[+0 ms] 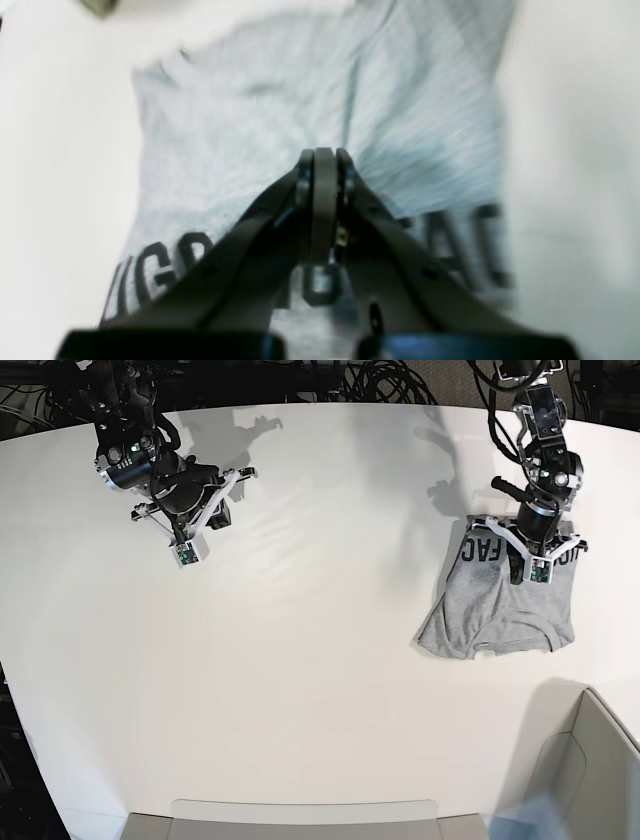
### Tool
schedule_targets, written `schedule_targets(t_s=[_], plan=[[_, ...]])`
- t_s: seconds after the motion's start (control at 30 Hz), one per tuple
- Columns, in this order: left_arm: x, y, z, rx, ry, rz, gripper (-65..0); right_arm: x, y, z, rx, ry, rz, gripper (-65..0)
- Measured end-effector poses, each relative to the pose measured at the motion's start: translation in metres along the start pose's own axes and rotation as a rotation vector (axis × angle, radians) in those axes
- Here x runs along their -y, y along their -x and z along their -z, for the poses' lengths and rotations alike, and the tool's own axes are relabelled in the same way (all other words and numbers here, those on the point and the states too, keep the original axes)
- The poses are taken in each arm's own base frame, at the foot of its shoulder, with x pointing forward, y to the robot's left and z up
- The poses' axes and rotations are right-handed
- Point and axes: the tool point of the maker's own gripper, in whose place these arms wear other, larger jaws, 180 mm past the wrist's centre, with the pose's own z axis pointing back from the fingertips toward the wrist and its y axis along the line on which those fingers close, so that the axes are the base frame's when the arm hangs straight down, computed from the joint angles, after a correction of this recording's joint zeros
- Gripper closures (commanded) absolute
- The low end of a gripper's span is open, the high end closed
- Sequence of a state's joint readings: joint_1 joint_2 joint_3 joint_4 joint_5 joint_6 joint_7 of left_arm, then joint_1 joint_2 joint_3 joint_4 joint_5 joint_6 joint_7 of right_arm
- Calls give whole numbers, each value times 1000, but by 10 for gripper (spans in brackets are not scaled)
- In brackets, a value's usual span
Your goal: Fold the T-shirt properly
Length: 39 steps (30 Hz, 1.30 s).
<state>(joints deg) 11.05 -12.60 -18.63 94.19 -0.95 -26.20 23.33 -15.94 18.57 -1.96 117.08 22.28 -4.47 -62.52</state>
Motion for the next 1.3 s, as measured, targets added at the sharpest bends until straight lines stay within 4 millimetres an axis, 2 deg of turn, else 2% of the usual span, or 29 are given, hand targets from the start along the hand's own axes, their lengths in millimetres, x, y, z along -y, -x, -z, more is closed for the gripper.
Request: schedule_targets(t_s=[0.2,0.37,0.5,0.6,0.87,0.97,1.1,1.2,1.3], plan=[[-9,-11,-23,44,-71,-51,0,-2,7,-1,-11,-4,4,0],[-3,-4,-51,39,-89,-59,0,-11,41,-3,-85,-23,27,0],[7,13,-82,-7,-77,-42,0,-22,85,-10,-189,-44,57,0],[12,33,-101,-66,-72,-35,0,-29,111,-16,-251,-58,75,0],[22,87,-132,-271,-49,-38,0,-41,174,-40,-408,-74,102,0],[25,98,-140,-318,-51,-49,0,-45,191,-49,-452,-81,116,0],[26,109,-161,-363,-44,-49,0,-53,218,-65,-515,-86,145,0],[13,123,-176,-416,-94,-44,0,-46,230,-76,-479,-44,179,0],[21,137,-192,-467,-46,-45,0,-48,242,-91,-455,-34,213,0]])
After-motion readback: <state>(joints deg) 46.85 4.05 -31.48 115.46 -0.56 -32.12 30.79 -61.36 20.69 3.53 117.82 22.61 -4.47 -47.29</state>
